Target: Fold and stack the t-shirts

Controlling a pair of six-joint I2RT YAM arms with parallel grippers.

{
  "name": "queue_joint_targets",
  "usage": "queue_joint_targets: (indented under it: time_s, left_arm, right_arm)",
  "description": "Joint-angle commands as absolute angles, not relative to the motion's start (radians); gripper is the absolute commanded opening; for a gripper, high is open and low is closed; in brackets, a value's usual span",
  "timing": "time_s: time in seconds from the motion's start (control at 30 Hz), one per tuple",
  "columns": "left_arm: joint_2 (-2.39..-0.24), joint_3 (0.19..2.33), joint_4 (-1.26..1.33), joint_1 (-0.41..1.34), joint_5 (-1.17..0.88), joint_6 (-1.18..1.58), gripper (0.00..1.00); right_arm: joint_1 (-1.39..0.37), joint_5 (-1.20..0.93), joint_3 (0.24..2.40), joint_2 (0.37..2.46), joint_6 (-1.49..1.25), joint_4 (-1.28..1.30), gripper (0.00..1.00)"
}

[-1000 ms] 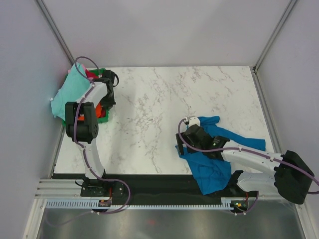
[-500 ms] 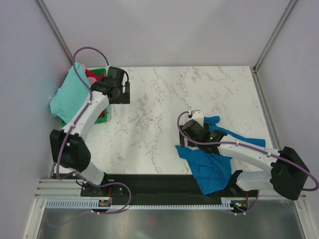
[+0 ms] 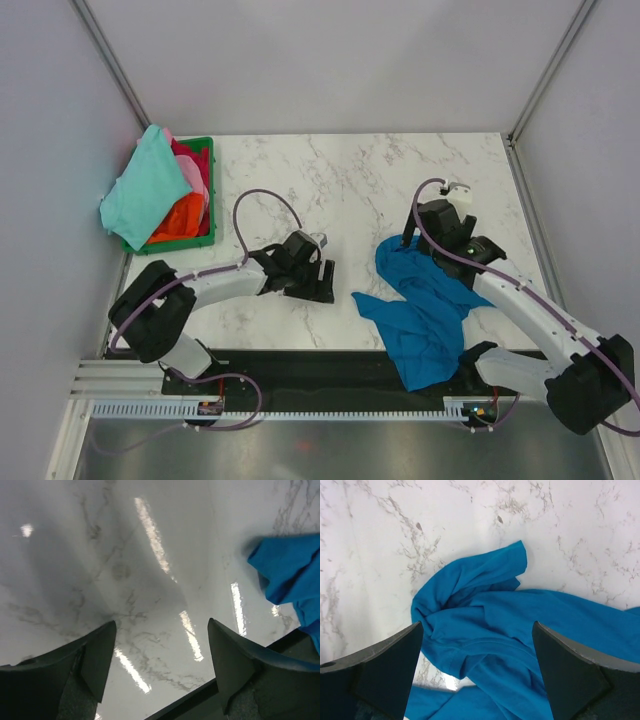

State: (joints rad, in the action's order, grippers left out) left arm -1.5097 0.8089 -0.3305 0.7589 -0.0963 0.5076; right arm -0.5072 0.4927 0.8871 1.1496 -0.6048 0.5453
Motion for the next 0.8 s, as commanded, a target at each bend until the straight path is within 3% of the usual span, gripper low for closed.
queue_joint_targets:
  time_s: [0.0,0.23,0.63,0.73,0.77]
  left_arm:
    - [-1.560,0.772,0.055,0.799,-0.247,0.667,0.81]
    - [-1.643,0.715,0.273,0.822,-0.307,0.797,0.79]
    - [-1.793,0.698,0.419,0.876,-0.370,0.873,0.47]
    - [-1.781,0.700,0.420,0.876,-0.359,0.870,0.07]
    - [-1.764,0.692,0.416,0.876,-0.350,0.870,0.02]
  right_arm:
    - [-0.505,0.474,0.888,1.080,-0.588,0.564,0.98]
    - [-0.503,0.399,0.805,1.039,-0.586,0.566,0.98]
    - [-0.503,0.384,0.788,1.077,-0.580,0.543,0.98]
    - [-0.503,0.347,0.784,1.101,-0.574,0.520,0.98]
    - [-0.505,0.336,0.782,1.111,-0.572,0.514,0.98]
